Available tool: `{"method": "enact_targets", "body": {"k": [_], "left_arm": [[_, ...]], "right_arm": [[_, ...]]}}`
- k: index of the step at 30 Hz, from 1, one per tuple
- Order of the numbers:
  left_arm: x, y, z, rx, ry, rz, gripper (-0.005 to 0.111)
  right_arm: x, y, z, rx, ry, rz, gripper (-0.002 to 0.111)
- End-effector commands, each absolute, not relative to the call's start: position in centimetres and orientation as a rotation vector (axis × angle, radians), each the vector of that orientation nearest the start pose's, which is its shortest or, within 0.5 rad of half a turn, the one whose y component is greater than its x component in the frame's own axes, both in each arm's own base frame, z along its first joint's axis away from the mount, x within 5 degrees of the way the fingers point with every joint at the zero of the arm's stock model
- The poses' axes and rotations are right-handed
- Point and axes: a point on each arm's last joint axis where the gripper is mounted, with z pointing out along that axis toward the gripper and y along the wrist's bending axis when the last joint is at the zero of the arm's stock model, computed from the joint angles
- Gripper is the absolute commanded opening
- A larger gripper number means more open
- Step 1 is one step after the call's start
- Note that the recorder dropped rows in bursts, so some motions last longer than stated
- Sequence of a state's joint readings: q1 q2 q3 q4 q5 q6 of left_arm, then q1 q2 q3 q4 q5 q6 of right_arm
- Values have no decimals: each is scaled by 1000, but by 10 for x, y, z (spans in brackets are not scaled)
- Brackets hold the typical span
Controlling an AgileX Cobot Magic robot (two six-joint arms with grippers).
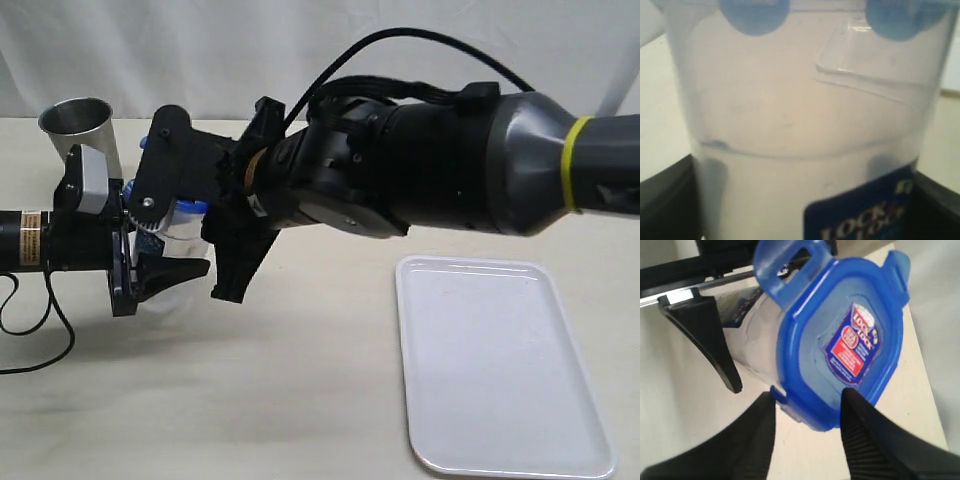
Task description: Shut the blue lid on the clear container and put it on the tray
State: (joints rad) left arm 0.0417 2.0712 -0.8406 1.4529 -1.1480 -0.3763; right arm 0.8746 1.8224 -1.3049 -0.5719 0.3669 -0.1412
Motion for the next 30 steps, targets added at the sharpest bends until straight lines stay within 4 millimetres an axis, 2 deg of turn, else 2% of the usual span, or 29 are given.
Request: {"method": "enact_targets", "body": {"k": [1,7,9,13,18,21,24,25,28,30], "left_arm": [[313,-78,109,1290,1462,-841,0],[313,-78,109,1288,1462,-840,0],[313,-78,109,1286,1463,-840,0],[314,-78,109,1284,1463,-839,0],[314,-78,109,1280,1464,-838,0],[314,-78,109,1278,1464,-837,0],[314,-78,109,1278,1464,-837,0],[314,-78,109,1278,1465,-837,0],[314,-78,110,1276,1465,-836,0],[314,-78,110,1276,1465,-836,0]], "right_arm": [[281,299,261,-1433,1699,-49,40],[270,303,265,-1472,1696,35,55],[267,305,265,-1493,1695,80,57],[256,308,272,-1496,1717,230,57],[258,294,287,-1406,1792,341,57],[258,290,302,-1272,1835,461,57],[257,295,325,-1051,1919,670,57],[257,297,330,-1030,1939,706,57],[263,309,331,-1067,2002,727,54],[272,317,320,-1096,2077,681,52]]}}
